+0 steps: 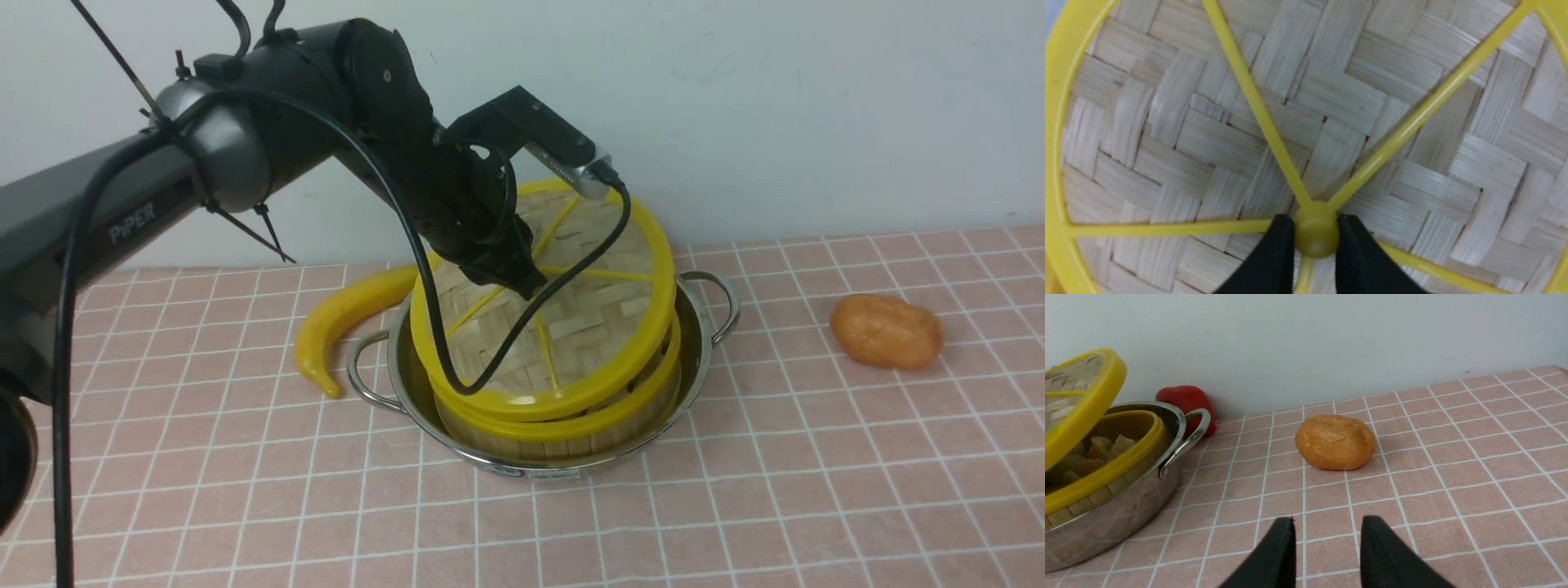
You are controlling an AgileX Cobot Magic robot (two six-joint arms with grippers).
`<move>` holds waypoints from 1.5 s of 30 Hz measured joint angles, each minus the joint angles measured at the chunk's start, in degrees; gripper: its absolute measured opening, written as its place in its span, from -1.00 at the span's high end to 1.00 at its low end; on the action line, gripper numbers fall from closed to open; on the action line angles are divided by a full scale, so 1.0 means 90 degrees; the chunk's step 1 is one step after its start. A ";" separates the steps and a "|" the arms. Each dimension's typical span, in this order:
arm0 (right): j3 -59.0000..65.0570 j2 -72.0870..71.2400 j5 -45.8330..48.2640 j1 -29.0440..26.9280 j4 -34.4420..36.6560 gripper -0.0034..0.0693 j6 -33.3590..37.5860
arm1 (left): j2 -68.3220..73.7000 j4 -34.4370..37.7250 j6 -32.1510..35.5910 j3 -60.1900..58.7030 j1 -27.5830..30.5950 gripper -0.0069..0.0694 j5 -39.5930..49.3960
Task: Place the steamer in the pot on the pink tablecloth, and put the lid on the steamer.
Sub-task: 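Place the yellow bamboo steamer lid onto the steamer in the pot with the left gripper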
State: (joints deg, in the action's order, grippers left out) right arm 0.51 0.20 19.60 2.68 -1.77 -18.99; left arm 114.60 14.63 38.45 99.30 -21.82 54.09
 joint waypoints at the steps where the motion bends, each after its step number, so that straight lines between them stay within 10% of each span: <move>1: 0.0000 0.0000 0.0000 0.0000 0.0000 0.24 0.0000 | 0.0044 0.0027 0.0015 0.0000 0.0000 0.50 0.0014; 29: 0.0000 0.0000 0.0000 0.0000 0.0000 0.24 -0.0006 | 0.0511 0.0314 0.0750 0.0039 -0.0227 0.50 -0.0484; 45: 0.0000 0.0000 0.0000 0.0000 0.0000 0.24 -0.0006 | 0.0367 -0.0192 -0.0409 0.0041 -0.0213 0.51 -0.0117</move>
State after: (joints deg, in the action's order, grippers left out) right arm 0.51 0.20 19.60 2.68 -1.77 -19.05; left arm 117.91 12.90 34.77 99.67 -23.73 53.03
